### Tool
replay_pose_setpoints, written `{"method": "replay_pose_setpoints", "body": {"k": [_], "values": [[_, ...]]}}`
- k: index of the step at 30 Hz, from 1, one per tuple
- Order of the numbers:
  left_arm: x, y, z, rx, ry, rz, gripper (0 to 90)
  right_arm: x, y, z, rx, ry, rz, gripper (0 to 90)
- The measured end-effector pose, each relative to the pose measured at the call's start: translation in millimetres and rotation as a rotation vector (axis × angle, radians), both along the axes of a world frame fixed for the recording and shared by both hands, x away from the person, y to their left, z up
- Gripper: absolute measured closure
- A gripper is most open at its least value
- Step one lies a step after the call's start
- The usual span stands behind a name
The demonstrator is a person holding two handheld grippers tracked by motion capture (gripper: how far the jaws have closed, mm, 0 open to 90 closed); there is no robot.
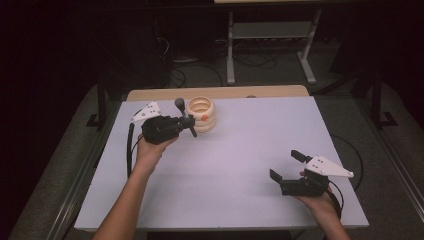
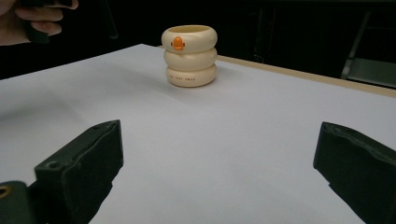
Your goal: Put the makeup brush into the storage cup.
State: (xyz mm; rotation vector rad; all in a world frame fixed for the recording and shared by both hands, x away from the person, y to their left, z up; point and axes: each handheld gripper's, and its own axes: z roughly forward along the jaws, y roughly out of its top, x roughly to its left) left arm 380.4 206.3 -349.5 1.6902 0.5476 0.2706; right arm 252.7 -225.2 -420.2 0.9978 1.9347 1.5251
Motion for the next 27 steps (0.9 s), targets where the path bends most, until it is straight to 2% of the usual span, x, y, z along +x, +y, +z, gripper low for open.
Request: {"method": "replay_pose_setpoints", "body": {"k": [6, 21, 27], "values": [[10.2, 0.1, 2.2, 0.011, -0.003, 0.025, 78.6, -0.1, 0.8, -0.3, 0.006, 0.009, 0.003, 0.9], [34.7, -1.2, 1.0, 0.004, -0.008, 0.073, 78.5, 0.0, -1.1, -0.3, 0.006, 0.007, -0.003, 0.9], [44.7, -1.6, 3.0, -0.001, -0.021, 0.112, 78.5, 0.3, -1.8, -0.4, 0.005, 0.005, -0.005, 0.9]]}}
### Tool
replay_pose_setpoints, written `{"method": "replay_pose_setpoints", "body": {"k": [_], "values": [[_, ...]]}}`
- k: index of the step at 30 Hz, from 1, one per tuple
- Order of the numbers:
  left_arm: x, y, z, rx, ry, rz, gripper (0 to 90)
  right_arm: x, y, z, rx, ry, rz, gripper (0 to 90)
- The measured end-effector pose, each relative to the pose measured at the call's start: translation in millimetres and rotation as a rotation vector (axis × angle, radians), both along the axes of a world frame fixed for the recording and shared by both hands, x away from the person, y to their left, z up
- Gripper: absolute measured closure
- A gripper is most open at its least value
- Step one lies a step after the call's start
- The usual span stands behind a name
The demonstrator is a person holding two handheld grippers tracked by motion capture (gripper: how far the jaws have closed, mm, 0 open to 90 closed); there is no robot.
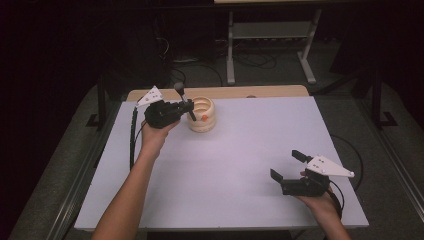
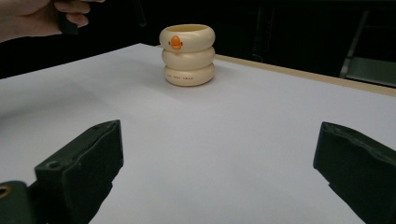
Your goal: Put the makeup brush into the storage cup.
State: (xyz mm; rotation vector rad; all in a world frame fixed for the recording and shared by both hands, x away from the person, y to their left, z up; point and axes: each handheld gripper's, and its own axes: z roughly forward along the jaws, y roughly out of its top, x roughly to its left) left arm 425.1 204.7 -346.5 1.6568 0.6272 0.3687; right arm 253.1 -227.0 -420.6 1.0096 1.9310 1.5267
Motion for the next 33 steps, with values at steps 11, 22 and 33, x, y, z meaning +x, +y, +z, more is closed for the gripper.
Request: {"method": "replay_pose_setpoints", "body": {"k": [11, 22, 33], "values": [[15.6, -7.5, 4.1, 0.028, -0.030, 0.037, 78.5, 0.2, -0.4, 0.0, 0.000, 0.000, 0.001, 1.0], [26.8, -12.2, 1.6, 0.035, -0.050, 0.095, 78.5, 0.2, -0.8, 0.2, 0.001, -0.004, 0.000, 1.0], [37.9, -15.8, -11.5, 0.054, -0.025, 0.139, 78.4, 0.3, -1.2, 0.2, 0.003, -0.006, 0.001, 1.0]]}}
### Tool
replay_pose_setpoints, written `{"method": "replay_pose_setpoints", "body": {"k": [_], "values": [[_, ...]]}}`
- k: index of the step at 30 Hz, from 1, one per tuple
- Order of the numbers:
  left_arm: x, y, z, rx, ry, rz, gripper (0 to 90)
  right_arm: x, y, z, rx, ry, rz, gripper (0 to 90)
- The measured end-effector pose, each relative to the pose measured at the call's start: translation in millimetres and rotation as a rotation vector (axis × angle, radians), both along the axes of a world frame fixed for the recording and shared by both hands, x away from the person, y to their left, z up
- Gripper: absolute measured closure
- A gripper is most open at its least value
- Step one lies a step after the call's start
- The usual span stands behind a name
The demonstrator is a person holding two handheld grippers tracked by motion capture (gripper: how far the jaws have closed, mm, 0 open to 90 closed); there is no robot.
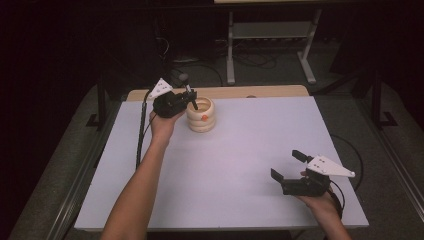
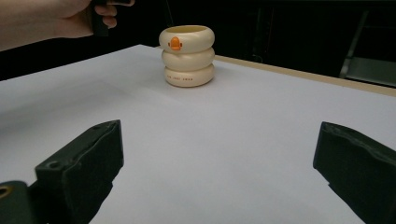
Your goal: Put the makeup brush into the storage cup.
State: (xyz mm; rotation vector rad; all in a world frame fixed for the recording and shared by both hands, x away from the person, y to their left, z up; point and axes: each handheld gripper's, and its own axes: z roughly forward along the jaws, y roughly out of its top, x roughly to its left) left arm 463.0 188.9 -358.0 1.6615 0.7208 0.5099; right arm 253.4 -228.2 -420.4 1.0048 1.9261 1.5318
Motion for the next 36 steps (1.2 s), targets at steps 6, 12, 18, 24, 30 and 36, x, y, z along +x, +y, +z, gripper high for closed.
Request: {"method": "replay_pose_setpoints", "body": {"k": [6, 12, 18, 24, 30, 36], "values": [[4.8, -1.4, -8.9, 0.028, 0.024, 0.011, 78.4, 0.1, -0.1, -0.3, 0.001, 0.001, -0.001, 1.0], [6.9, -4.4, -14.4, 0.050, 0.039, 0.005, 78.4, -0.5, 0.1, -0.4, 0.003, 0.008, 0.001, 1.0], [6.6, -8.9, -19.5, 0.061, 0.055, -0.006, 78.3, -0.6, 0.2, -0.5, 0.005, 0.012, 0.003, 1.1], [8.3, -11.2, -24.2, 0.082, 0.064, 0.004, 78.3, -0.6, -0.7, -0.6, 0.001, 0.003, 0.001, 1.1], [9.5, -10.4, -27.5, 0.090, 0.085, 0.007, 76.5, -1.0, -0.8, -0.8, 0.001, 0.008, -0.001, 1.2], [11.2, -8.8, -28.6, 0.073, 0.091, 0.053, 41.6, -1.4, -0.5, -0.7, 0.004, 0.013, 0.000, 1.1]]}}
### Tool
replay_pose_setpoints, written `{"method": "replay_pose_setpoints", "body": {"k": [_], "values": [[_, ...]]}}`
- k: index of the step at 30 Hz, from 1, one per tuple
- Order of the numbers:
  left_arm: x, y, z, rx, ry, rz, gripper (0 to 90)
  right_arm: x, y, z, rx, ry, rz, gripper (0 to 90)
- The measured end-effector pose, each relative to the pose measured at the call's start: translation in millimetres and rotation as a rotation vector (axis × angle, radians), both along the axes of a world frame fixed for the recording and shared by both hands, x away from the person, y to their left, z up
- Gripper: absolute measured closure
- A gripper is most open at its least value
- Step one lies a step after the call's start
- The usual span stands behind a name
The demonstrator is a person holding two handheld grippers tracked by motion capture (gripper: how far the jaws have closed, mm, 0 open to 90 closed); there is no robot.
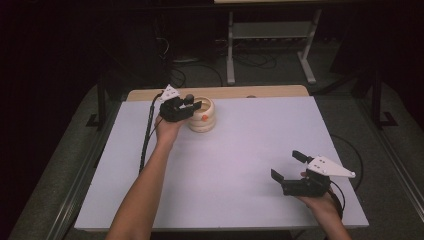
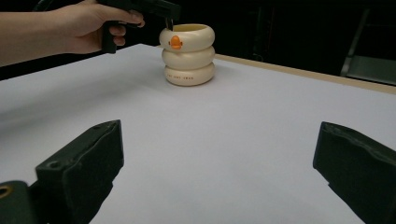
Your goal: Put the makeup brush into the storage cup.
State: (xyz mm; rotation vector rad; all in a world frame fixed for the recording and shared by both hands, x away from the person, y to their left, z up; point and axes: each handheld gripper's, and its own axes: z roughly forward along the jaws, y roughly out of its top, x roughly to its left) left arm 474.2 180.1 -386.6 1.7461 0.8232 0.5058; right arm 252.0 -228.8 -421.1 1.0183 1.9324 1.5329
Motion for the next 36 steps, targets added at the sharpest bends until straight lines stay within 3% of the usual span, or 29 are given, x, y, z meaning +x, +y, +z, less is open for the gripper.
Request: {"method": "replay_pose_setpoints", "body": {"k": [1, 4, 12, 22, 34, 36], "values": [[0.1, -0.3, -0.1, -0.016, 0.003, 0.010, 36.0, -0.1, 0.0, 0.0, 0.000, 0.001, 0.000, 1.1], [0.8, 5.0, 2.4, -0.002, 0.002, 0.047, 23.4, 0.0, 0.0, 0.0, 0.001, 0.001, -0.001, 1.1], [-1.6, 13.6, 8.1, 0.002, -0.004, 0.053, 8.5, 0.3, -0.1, -0.1, -0.004, -0.008, -0.001, 1.1], [-10.0, 17.5, 14.3, -0.023, -0.008, 0.007, 5.7, -0.2, -3.2, -0.4, 0.001, -0.008, -0.013, 1.1], [-31.9, 18.4, 22.2, -0.035, -0.017, -0.050, 2.0, -0.4, -3.4, 0.6, 0.004, -0.013, -0.020, 1.1], [-37.1, 19.2, 22.9, -0.021, -0.009, -0.063, 1.0, -0.2, -3.2, 0.8, 0.001, -0.016, -0.019, 1.1]]}}
